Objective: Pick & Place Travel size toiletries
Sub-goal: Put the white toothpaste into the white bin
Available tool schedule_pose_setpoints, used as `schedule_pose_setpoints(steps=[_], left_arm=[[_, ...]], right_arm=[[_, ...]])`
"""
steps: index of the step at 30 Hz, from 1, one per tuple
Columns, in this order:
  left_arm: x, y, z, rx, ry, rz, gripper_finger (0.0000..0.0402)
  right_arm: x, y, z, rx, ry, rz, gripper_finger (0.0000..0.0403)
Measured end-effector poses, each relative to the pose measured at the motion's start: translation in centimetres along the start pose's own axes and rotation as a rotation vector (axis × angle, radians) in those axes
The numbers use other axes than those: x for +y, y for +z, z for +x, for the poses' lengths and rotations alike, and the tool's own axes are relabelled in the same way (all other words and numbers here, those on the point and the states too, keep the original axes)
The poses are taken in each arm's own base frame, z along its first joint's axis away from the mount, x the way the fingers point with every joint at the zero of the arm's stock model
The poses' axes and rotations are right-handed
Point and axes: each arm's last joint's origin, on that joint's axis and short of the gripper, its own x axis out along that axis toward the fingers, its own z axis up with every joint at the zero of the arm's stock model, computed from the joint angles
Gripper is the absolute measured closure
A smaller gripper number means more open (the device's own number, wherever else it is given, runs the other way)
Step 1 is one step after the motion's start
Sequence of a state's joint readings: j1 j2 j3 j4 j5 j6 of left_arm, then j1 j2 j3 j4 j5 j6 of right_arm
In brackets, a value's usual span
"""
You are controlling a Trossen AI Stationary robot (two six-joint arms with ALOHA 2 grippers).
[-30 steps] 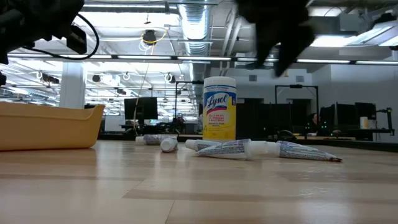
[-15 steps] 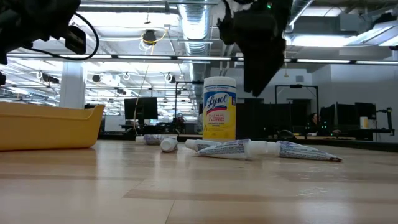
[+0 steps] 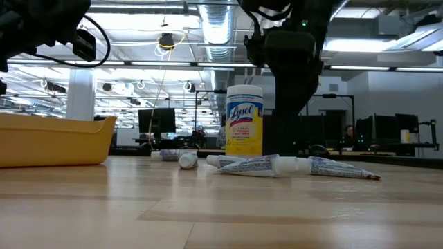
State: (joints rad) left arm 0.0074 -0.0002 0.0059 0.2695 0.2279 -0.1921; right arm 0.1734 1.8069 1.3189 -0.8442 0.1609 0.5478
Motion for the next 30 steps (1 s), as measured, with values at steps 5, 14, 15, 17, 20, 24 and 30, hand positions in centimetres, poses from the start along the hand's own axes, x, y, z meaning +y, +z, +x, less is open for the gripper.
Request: schedule_pose_setpoints(steps=[5,14,15,17,20,24,30], left_arm=[[0.0,0.0,0.0,0.0,0.0,0.0,0.04],[0.0,0.0,0.0,-0.002,-0.001,0.001,0.04],[0.0,0.0,0.0,-0.002,-0.002,0.001,0.04],[0.0,0.0,0.0,-0.003,-0.002,0.001,0.04],[0.0,0.1,0.0,-0.007,-0.005,0.002,0.04],[0.0,0.1,0.0,-0.01,-0.006,0.002,0.04],[0.0,0.1,0.0,-0.011,-0.006,0.003,0.04]], right_arm=[[-0.3,-0.4,1.0,-0.003,0.004,0.008,0.0112],[0.3,-0.5,4.8,0.091,0.008,-0.039,0.0112],[0.6,-0.3,5.2,0.085,0.02,-0.039,0.0111],[0.4,-0.7,5.8,0.133,-0.005,-0.054,0.0112],[0.5,-0.8,6.7,0.162,0.002,-0.067,0.0112],[0.6,-0.8,7.1,0.18,0.014,-0.08,0.0115],[0.3,-0.7,7.2,0.193,0.035,-0.066,0.0162]])
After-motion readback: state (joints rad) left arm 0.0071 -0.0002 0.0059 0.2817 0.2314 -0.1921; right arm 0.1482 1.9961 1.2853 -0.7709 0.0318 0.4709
